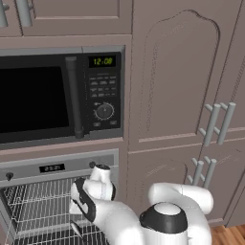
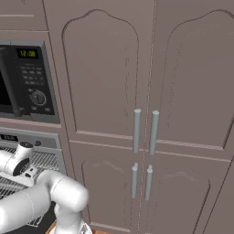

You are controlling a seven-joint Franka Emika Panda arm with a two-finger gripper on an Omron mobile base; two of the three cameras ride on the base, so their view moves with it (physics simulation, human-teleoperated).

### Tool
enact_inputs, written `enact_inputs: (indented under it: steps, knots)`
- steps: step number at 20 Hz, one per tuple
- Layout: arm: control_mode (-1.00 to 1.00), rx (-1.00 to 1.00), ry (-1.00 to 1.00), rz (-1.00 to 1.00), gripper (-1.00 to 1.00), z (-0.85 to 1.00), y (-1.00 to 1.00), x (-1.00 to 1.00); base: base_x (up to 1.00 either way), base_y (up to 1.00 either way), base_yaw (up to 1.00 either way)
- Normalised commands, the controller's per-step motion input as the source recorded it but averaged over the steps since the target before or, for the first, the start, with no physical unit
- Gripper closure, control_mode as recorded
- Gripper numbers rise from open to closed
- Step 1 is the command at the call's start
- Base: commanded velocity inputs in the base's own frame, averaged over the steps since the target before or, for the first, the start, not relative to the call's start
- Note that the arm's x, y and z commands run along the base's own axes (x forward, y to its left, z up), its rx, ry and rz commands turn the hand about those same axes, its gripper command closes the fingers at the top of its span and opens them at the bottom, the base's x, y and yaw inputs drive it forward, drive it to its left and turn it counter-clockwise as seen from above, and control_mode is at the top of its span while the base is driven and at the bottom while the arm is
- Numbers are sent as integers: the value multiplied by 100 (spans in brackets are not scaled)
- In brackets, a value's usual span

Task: Take the fish from the oven and place it on the plate on the counter.

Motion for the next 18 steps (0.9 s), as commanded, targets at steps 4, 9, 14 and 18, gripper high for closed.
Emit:
enact_inputs:
  steps: [4,9,14,18]
  knots:
    - [-100,-23,0,0,-100,-3,0,0,0,0,0]
    - [-100,-26,0,0,-100,-14,0,0,0,0,0]
    - [-100,-6,-4,0,-100,-39,1,0,0,0,0]
    - [-100,0,0,0,-100,-49,0,3,0,0,0]
